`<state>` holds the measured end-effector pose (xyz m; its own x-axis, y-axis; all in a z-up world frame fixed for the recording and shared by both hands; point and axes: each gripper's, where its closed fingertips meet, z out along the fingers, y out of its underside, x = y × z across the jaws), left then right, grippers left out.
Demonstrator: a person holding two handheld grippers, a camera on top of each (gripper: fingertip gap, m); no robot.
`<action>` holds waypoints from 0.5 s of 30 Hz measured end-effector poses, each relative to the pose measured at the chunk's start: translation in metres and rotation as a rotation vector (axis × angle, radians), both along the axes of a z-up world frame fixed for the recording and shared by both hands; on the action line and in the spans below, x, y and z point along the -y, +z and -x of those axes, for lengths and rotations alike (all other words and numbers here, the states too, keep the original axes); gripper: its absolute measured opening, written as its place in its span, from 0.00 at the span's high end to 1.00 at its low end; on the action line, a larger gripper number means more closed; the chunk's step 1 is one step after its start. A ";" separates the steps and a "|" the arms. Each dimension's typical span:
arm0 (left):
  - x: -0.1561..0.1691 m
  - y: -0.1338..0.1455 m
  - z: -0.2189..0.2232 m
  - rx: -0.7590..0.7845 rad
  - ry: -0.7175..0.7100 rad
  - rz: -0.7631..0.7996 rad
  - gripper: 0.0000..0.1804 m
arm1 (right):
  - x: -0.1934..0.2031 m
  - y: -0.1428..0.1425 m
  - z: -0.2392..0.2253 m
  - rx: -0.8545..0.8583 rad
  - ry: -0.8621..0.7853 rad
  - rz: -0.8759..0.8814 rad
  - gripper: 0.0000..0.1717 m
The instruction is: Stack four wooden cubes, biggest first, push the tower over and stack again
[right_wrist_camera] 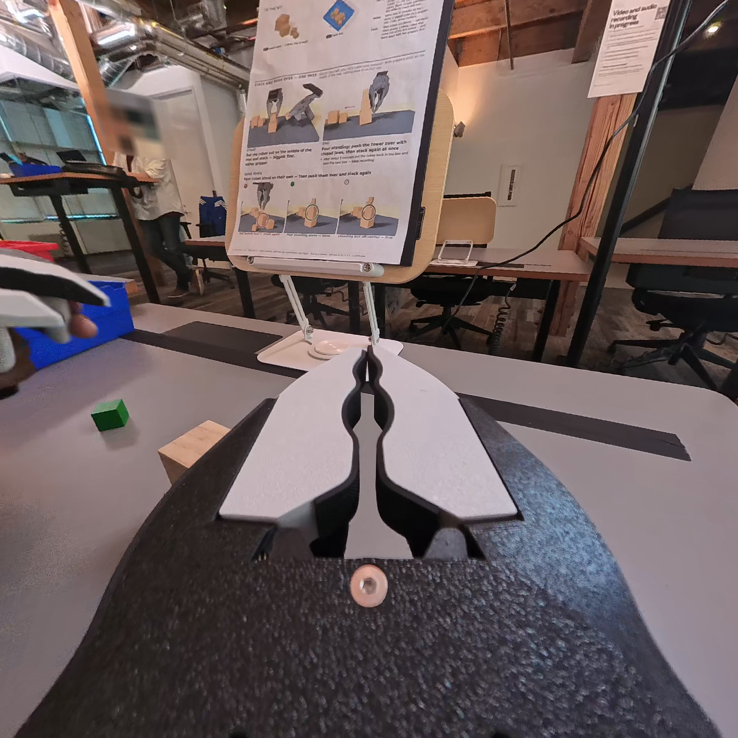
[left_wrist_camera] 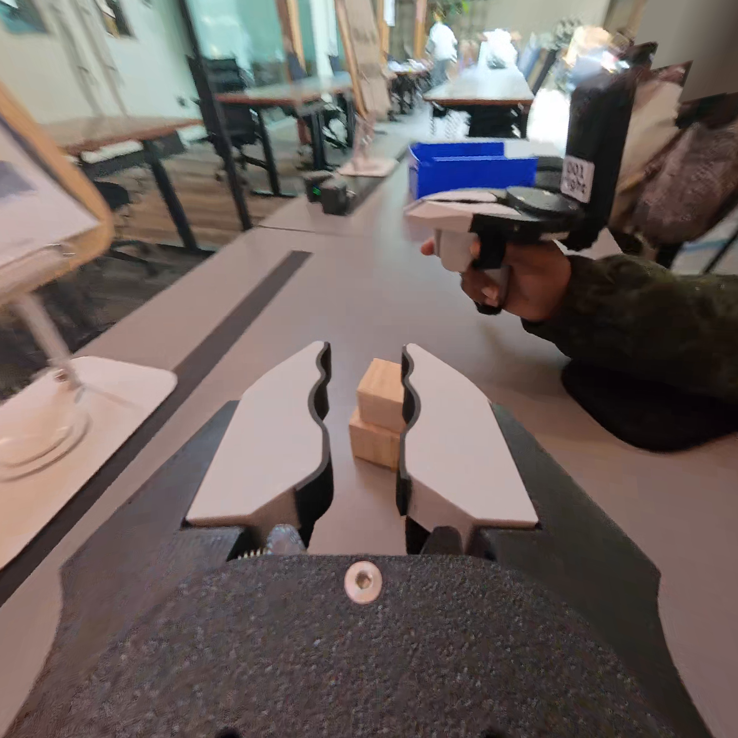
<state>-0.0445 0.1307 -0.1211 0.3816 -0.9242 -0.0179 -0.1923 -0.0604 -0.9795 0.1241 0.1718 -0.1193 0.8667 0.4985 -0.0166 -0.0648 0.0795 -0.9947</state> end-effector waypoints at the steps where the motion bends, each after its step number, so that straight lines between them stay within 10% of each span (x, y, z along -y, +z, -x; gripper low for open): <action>1: -0.001 0.005 0.019 0.028 0.071 -0.021 0.88 | 0.000 0.000 0.000 0.001 0.001 0.000 1.00; 2: 0.000 0.009 0.039 0.055 0.141 -0.041 1.00 | 0.000 -0.001 0.001 0.003 0.002 0.001 1.00; 15: 0.062 -0.036 0.263 -0.096 0.788 0.002 1.00 | 0.001 -0.008 0.009 0.011 0.025 0.032 1.00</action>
<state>-0.3071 0.0683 -0.1574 0.9201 -0.3829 -0.0825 -0.1756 -0.2151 -0.9607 0.1156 0.1712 -0.1270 0.8543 0.5192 -0.0236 -0.0558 0.0466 -0.9974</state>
